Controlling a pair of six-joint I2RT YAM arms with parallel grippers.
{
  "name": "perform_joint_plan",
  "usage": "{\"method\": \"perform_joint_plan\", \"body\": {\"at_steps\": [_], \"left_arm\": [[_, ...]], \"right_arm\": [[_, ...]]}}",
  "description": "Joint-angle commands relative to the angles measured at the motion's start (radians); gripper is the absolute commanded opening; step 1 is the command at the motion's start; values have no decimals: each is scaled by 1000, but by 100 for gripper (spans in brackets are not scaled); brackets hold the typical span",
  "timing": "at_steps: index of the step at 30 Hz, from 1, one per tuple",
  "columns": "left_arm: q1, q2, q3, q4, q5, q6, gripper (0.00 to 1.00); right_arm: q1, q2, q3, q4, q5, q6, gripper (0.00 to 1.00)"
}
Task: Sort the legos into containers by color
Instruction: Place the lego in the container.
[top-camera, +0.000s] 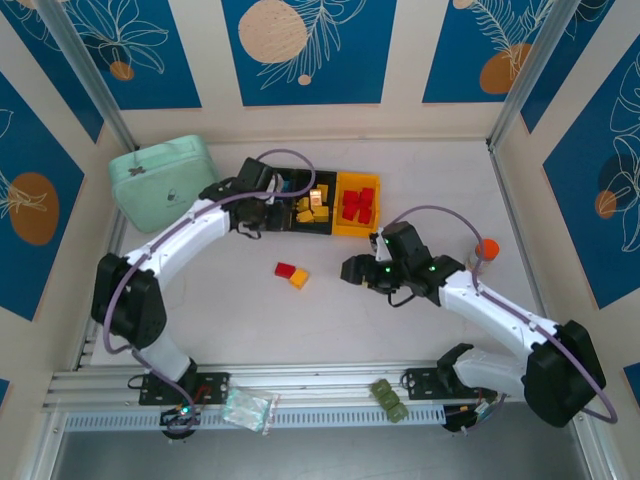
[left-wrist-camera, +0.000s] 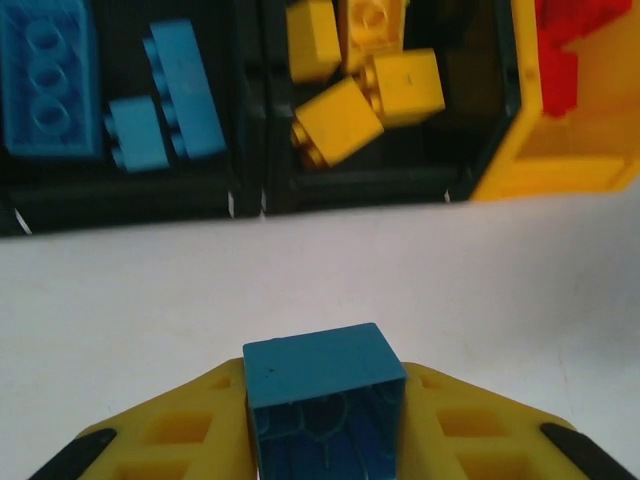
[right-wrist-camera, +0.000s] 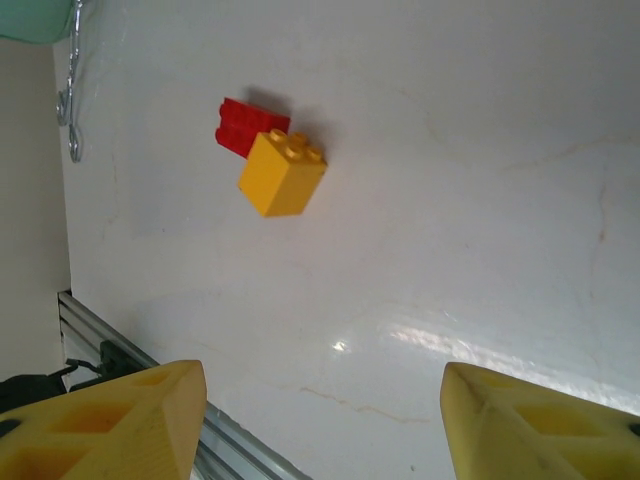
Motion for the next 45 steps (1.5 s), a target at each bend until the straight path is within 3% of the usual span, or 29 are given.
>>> {"method": "perform_joint_plan", "body": {"at_steps": [1,12,25,31,37,45], "left_arm": [[40,78,105,-56,-30,66,32],[124,394,475,-143,-103,131,32],[143,684,820,-261,-111,146,33],[143,702,820,-260,-118,144,37],[142,685,821,-269,-112,134,50],[133,521,703,-242,-79,111,54]], "right_arm": [[14,50,80,18,34,-18,63],[27,244,292,-18,75,-32,63],[29,236,278,-54,106,-18,63],[27,235,285,-61,106,-22,63],[27,229,286,-66,107,-26,63],[32,218,272,-64,105,-34,63]]}}
